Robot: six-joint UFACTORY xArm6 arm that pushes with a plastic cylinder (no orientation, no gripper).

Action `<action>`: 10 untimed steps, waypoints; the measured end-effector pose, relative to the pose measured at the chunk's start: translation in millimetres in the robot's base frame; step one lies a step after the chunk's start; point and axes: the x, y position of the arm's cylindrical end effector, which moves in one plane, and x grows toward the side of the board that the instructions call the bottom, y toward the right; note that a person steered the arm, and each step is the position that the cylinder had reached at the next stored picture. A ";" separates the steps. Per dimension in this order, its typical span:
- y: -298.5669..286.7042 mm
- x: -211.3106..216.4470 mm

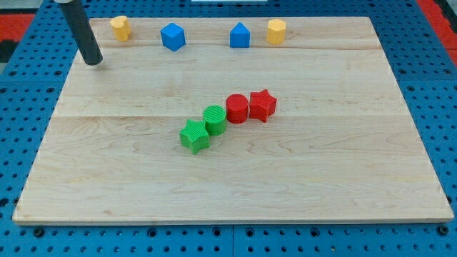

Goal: Separate the red star and the red circle

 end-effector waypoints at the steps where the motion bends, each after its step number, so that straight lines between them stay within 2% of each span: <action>1: 9.0 -0.1; 2: 13.4 -9.2; 6: 109.9 -16.4; 7: 107.7 -68.5; 9: 98.3 -109.4; 10: 73.2 -121.2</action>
